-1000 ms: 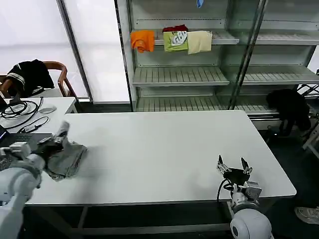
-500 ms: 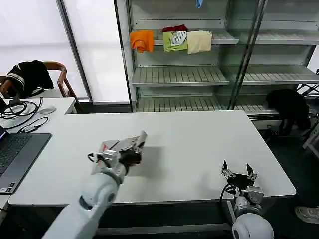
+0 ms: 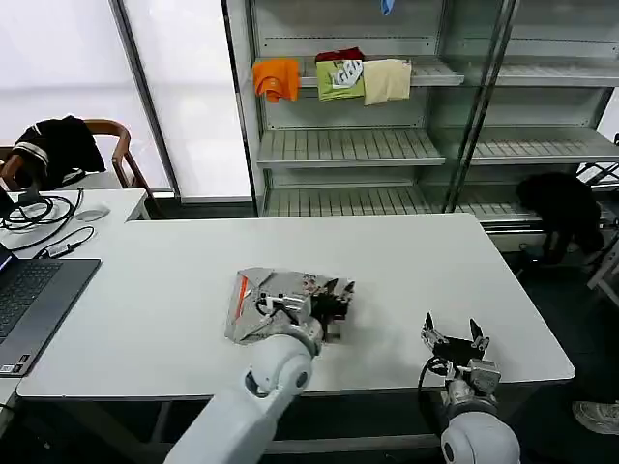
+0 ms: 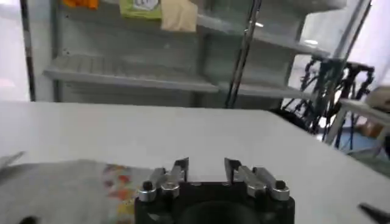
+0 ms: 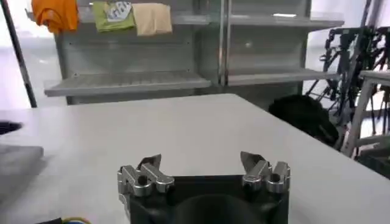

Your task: Fold and organize the clothes.

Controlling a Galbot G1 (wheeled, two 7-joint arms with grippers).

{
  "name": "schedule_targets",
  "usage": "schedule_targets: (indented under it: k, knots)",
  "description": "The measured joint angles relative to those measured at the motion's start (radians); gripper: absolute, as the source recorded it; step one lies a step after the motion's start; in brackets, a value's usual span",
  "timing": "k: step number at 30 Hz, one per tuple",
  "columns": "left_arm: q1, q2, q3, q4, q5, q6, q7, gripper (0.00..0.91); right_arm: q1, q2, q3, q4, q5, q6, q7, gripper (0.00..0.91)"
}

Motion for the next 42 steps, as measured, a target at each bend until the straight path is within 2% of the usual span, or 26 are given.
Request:
schedule_targets:
  k: [6,11,19,24,30,31,32,33,34,35,36,37,39,42]
  knots:
    - [-0.021,-0.065,0.016,0.001,-0.012,-0.026,-0.036,0.907,0.023,-0.002,-0.021,-0.005,0.049,-0.009,-0.001,0.907]
    - [-0.037,-0.063,-0.002,-0.012,0.010,-0.029,-0.046,0.907,0.051,-0.010,-0.042,-0.005,0.144,-0.027,0.000,0.907]
    - [-0.035,0.034,-0.090,-0.065,0.041,0.001,-0.047,0.907,0.110,0.006,-0.109,-0.018,0.323,-0.061,0.033,0.907]
    - [-0.006,0.106,-0.158,-0.104,0.051,0.015,-0.051,0.907,0.162,0.043,-0.166,-0.042,0.434,-0.073,0.080,0.907]
    - [0.037,0.175,-0.236,-0.143,0.057,0.017,-0.054,0.907,0.218,0.094,-0.231,-0.087,0.504,-0.084,0.144,0.897]
    - [0.045,0.185,-0.249,-0.150,0.057,0.017,-0.054,0.907,0.228,0.104,-0.240,-0.097,0.512,-0.085,0.156,0.806]
    - [0.053,0.195,-0.261,-0.155,0.058,0.017,-0.054,0.907,0.236,0.112,-0.248,-0.106,0.518,-0.086,0.167,0.776]
    - [0.061,0.203,-0.272,-0.161,0.059,0.017,-0.054,0.907,0.242,0.119,-0.257,-0.114,0.522,-0.087,0.176,0.675]
    - [0.069,0.211,-0.284,-0.167,0.060,0.017,-0.054,0.907,0.247,0.126,-0.266,-0.122,0.528,-0.088,0.185,0.615]
    - [0.076,0.218,-0.294,-0.171,0.060,0.018,-0.054,0.907,0.251,0.131,-0.272,-0.128,0.531,-0.088,0.192,0.453]
    - [0.084,0.224,-0.303,-0.176,0.059,0.018,-0.054,0.907,0.254,0.137,-0.278,-0.135,0.533,-0.088,0.198,0.383]
    - [0.092,0.229,-0.314,-0.181,0.059,0.019,-0.054,0.907,0.257,0.143,-0.286,-0.142,0.535,-0.088,0.203,0.202]
    - [0.105,0.236,-0.332,-0.186,0.059,0.019,-0.055,0.907,0.262,0.150,-0.298,-0.151,0.535,-0.087,0.212,0.050]
    - [0.124,0.243,-0.354,-0.194,0.059,0.020,-0.055,0.907,0.265,0.158,-0.316,-0.161,0.533,-0.084,0.219,0.000]
